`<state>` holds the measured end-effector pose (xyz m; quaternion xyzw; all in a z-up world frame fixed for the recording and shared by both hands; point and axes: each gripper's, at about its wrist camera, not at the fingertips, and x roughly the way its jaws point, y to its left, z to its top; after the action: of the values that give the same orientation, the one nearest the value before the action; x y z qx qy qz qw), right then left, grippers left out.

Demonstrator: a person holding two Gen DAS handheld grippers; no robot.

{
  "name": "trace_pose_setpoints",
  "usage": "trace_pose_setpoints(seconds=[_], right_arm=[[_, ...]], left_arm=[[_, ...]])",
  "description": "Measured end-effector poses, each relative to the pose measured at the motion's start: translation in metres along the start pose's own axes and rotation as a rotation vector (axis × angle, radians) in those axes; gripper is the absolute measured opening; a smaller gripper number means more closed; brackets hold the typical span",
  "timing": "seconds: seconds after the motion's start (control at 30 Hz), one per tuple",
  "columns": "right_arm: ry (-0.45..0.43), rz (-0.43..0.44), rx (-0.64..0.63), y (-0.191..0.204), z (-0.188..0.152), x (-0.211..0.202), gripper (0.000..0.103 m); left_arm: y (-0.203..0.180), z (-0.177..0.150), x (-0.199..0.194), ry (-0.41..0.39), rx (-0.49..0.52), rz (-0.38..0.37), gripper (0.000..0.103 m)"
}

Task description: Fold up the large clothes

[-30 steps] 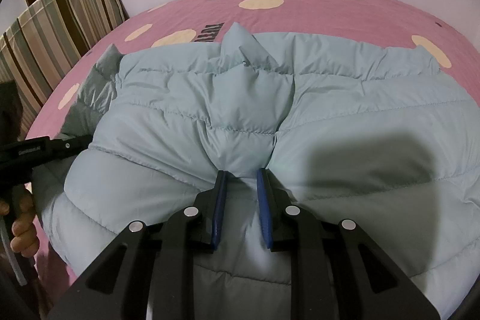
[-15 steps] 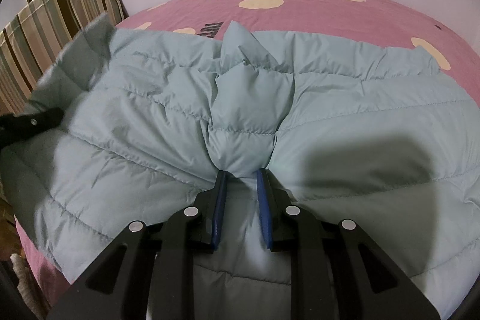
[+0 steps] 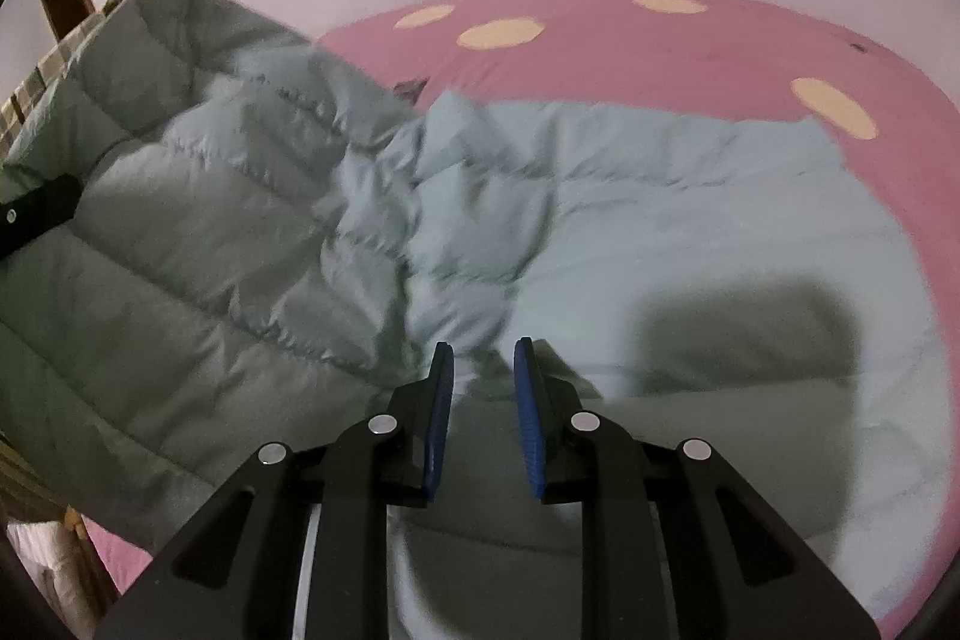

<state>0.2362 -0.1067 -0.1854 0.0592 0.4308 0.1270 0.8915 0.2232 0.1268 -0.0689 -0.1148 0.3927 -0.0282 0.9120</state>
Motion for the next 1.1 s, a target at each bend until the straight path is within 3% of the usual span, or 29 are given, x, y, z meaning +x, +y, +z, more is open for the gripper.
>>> trace_pose_setpoints(seconds=[0.27, 0.53, 0.87, 0.97, 1.1], right_arm=[[-0.070, -0.080, 0.073, -0.067, -0.007, -0.053, 0.022], [-0.101, -0.137, 0.198, -0.141, -0.029, -0.089, 0.023], [-0.100, -0.219, 0.316, -0.208, -0.062, -0.111, 0.025], [-0.095, -0.249, 0.341, -0.225, -0.070, -0.116, 0.044], [-0.108, -0.290, 0.356, -0.237, -0.078, -0.124, 0.055]], left_arm=[[-0.058, 0.000, -0.003, -0.028, 0.066, -0.007, 0.009], [-0.143, -0.013, 0.018, -0.019, 0.169, -0.024, 0.009], [-0.224, -0.061, 0.081, 0.098, 0.287, -0.026, 0.010], [-0.238, -0.078, 0.096, 0.126, 0.311, -0.028, 0.010], [-0.254, -0.096, 0.105, 0.125, 0.347, -0.018, 0.013]])
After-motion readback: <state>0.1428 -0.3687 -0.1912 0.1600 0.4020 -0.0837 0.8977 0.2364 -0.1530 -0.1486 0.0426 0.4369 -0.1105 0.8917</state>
